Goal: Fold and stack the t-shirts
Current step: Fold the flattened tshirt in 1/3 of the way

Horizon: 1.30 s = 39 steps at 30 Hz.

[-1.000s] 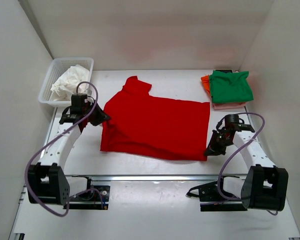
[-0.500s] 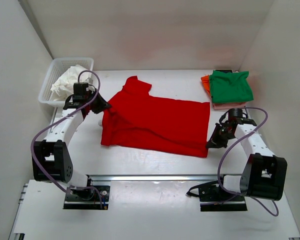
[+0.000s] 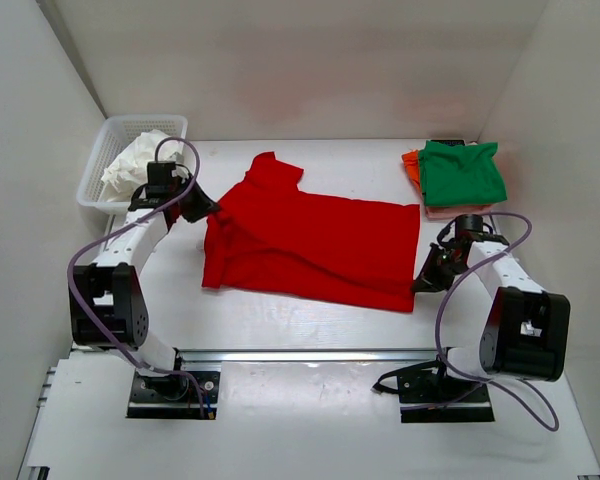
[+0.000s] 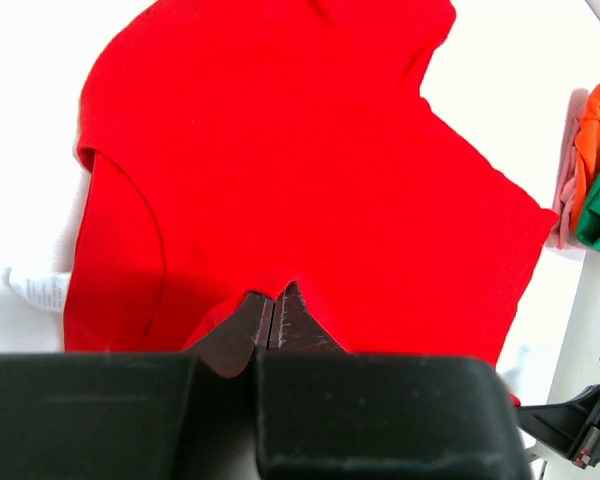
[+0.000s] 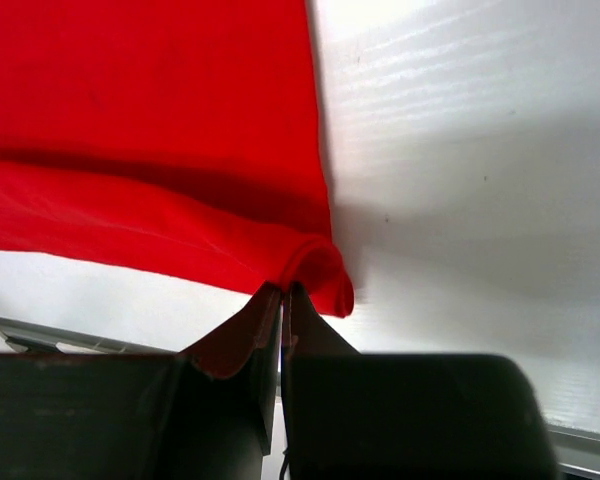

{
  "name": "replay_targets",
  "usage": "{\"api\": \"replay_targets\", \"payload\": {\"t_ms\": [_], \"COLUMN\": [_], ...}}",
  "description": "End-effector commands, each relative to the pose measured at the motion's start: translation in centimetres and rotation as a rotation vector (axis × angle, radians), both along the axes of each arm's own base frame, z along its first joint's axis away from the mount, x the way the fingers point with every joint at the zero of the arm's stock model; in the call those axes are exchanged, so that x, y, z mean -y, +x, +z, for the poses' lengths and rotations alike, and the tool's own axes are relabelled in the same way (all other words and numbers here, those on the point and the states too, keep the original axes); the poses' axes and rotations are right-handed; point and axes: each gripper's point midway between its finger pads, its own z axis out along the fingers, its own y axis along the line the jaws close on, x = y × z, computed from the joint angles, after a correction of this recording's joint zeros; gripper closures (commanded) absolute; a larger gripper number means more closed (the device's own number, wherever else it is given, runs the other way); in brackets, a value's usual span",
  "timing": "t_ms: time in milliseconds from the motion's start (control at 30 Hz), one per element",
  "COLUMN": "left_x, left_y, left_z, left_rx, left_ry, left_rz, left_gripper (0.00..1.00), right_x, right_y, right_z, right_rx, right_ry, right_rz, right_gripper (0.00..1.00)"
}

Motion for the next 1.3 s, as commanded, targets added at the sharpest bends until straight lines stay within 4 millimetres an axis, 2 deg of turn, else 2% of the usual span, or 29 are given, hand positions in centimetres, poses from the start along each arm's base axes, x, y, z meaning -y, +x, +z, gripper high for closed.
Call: {"api": "replay_targets", "payload": {"t_ms": [0, 67, 100, 133, 167, 200, 233, 267, 300, 367, 400, 433, 467, 500, 533, 567, 633, 667, 733, 767, 800, 867, 900, 967, 1000, 1133, 1167, 1233, 1267], "left_x": [-0.6, -0.8, -0.9, -0.9, -2.9, -3.5, -3.9, -4.6, -4.8, -5.0, -5.1, -4.8, -4.3, -3.6, -3.0, -2.1, -0.5, 0.3, 1.2, 1.7, 2.0, 1.8, 1.5, 1.1, 0.8, 0.7, 0.9, 0.3, 0.8], "left_y": [2.3, 3.2, 3.9, 4.8, 5.5, 6.4, 6.8, 7.5, 8.2, 7.5, 6.4, 5.2, 3.9, 1.8, 0.1, -1.4, -6.0, -7.1, -10.9, -12.5, -13.1, -15.2, -15.4, -16.3, -16.0, -16.3, -16.3, -15.9, -16.0], "left_z": [1.8, 1.2, 1.2, 2.0, 1.3, 1.2, 1.3, 2.1, 2.6, 3.2, 3.6, 2.5, 2.9, 2.4, 0.8, 1.4, -0.8, -1.3, -3.1, -4.6, -4.2, -5.9, -5.7, -6.5, -6.5, -7.3, -7.4, -7.3, -7.4], "left_rx": [0.075, 0.070, 0.072, 0.093, 0.076, 0.072, 0.061, 0.061, 0.067, 0.042, 0.033, -0.003, -0.012, -0.034, -0.071, -0.063, -0.110, -0.117, -0.147, -0.174, -0.143, -0.168, -0.145, -0.130, -0.109, -0.067, -0.045, -0.010, 0.013], "left_ry": [0.020, 0.029, 0.031, 0.040, 0.046, 0.047, 0.037, 0.037, 0.038, 0.047, 0.058, 0.069, 0.080, 0.097, 0.108, 0.119, 0.154, 0.169, 0.163, 0.157, 0.159, 0.163, 0.177, 0.184, 0.197, 0.229, 0.238, 0.259, 0.250], "left_rz": [0.012, 0.015, 0.021, 0.024, 0.066, 0.076, 0.076, 0.083, 0.074, 0.052, 0.037, 0.016, -0.004, -0.036, -0.061, -0.084, -0.141, -0.164, -0.186, -0.196, -0.197, -0.181, -0.163, -0.140, -0.127, -0.100, -0.103, -0.052, -0.061], "left_gripper": [1.00, 1.00, 0.94, 0.76, 0.67, 0.54, 0.46, 0.43, 0.43, 0.39, 0.38, 0.36, 0.36, 0.35, 0.35, 0.34, 0.34, 0.34, 0.34, 0.34, 0.34, 0.34, 0.34, 0.35, 0.35, 0.35, 0.35, 0.35, 0.35], "right_x": [0.3, 0.6, 0.7, 0.9, 1.0, 1.3, 1.9, 2.1, 2.5, 3.3, 3.7, 3.6, 3.2, 3.0, 2.7, 2.2, 1.4, 1.1, 0.4, 0.2, 0.0, -0.1, -0.2, -0.4, -0.5, -1.4, -1.4, -1.6, -1.6], "right_y": [2.7, 3.4, 4.1, 4.9, 5.5, 6.3, 7.5, 8.4, 8.9, 9.3, 9.2, 9.1, 8.4, 7.6, 7.0, 6.0, 4.0, 3.2, 1.7, 0.9, 0.1, -0.3, -0.8, -0.9, -0.9, -1.7, -1.8, -1.9, -2.2], "right_z": [1.1, 1.4, 1.3, 1.9, 2.3, 2.4, 3.1, 3.9, 4.4, 5.3, 5.7, 6.1, 6.0, 5.6, 5.4, 4.8, 3.5, 2.6, 1.7, 1.0, 0.3, -0.2, -0.9, -1.5, -1.7, -3.1, -3.2, -3.5, -3.8], "right_rx": [0.083, 0.097, 0.109, 0.136, 0.150, 0.173, 0.210, 0.249, 0.267, 0.293, 0.308, 0.308, 0.299, 0.281, 0.267, 0.245, 0.191, 0.172, 0.137, 0.108, 0.083, 0.079, 0.060, 0.057, 0.065, 0.030, 0.026, 0.019, 0.003], "right_ry": [-0.006, -0.005, -0.009, -0.008, -0.013, -0.022, -0.037, -0.048, -0.056, -0.086, -0.113, -0.127, -0.134, -0.135, -0.132, -0.134, -0.136, -0.156, -0.157, -0.165, -0.171, -0.187, -0.183, -0.184, -0.179, -0.166, -0.173, -0.174, -0.164], "right_rz": [0.011, -0.003, 0.000, -0.010, -0.008, -0.016, -0.038, -0.043, -0.058, -0.086, -0.094, -0.094, -0.079, -0.084, -0.076, -0.060, -0.039, -0.023, -0.007, 0.006, 0.017, 0.026, 0.025, 0.034, 0.029, 0.069, 0.075, 0.086, 0.080], "right_gripper": [1.00, 1.00, 1.00, 1.00, 0.90, 0.82, 0.70, 0.59, 0.54, 0.44, 0.43, 0.40, 0.41, 0.40, 0.40, 0.40, 0.41, 0.40, 0.40, 0.40, 0.40, 0.40, 0.40, 0.40, 0.41, 0.51, 0.54, 0.71, 0.76]}}
